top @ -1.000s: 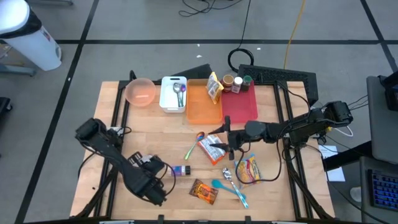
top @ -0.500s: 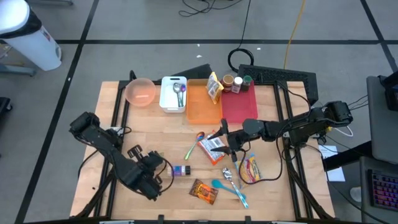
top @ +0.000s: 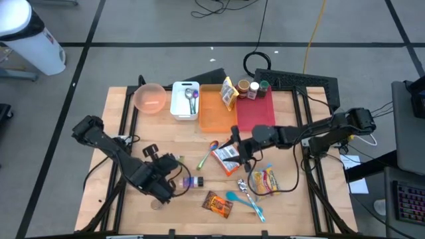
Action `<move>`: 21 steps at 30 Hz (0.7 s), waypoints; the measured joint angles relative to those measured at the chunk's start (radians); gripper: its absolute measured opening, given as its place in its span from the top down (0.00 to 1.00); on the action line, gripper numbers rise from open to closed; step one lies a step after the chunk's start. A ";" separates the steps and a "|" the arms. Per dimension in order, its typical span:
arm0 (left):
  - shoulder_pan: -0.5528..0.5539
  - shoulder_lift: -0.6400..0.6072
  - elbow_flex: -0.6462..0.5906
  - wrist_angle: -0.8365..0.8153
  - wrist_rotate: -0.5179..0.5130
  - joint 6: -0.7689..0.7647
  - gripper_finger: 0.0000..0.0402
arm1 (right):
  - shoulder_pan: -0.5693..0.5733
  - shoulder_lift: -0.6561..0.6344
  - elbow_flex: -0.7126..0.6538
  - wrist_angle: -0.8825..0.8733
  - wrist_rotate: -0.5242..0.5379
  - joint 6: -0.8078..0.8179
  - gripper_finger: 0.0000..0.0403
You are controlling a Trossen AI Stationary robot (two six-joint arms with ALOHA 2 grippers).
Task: Pick & Place Food Item
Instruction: Put the green noodle pack into the orange bin
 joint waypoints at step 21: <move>0.164 0.000 0.093 0.365 -0.165 0.628 1.00 | -0.030 0.001 0.004 0.090 -0.104 0.267 0.45</move>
